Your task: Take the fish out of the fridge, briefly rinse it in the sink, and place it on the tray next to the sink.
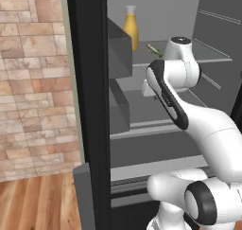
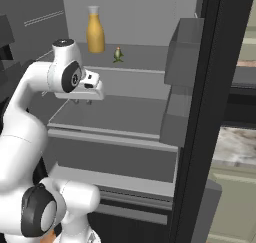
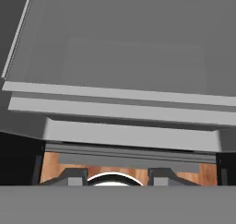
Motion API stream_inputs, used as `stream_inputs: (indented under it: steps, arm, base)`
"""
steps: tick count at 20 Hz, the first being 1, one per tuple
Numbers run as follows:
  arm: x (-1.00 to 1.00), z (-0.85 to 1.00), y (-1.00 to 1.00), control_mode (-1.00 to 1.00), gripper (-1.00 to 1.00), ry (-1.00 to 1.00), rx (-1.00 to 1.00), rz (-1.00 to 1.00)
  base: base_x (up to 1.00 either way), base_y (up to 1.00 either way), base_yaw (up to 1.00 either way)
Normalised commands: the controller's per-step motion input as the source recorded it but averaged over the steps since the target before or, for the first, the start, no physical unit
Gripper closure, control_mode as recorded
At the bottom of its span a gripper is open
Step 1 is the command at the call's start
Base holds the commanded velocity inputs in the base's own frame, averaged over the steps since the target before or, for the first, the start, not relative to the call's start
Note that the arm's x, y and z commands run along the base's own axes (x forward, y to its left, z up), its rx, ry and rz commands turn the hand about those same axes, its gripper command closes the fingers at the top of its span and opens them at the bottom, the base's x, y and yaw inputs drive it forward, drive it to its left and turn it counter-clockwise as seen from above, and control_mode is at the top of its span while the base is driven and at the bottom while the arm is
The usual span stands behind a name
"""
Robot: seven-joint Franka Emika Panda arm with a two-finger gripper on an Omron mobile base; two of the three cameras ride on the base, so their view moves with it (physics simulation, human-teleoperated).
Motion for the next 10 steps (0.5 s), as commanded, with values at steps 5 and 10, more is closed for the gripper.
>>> stream_inputs:
  steps: [5, 10]
  arm:
    - [0.07, 0.08, 0.00, -1.00, -1.00, -0.12, -0.04, 0.00]
    - [-0.02, 0.50, -0.05, -1.00, -1.00, -0.44, -0.06, 0.00]
  base:
    - [0.00, 0.00, 0.00]
    - [0.00, 0.00, 0.00]
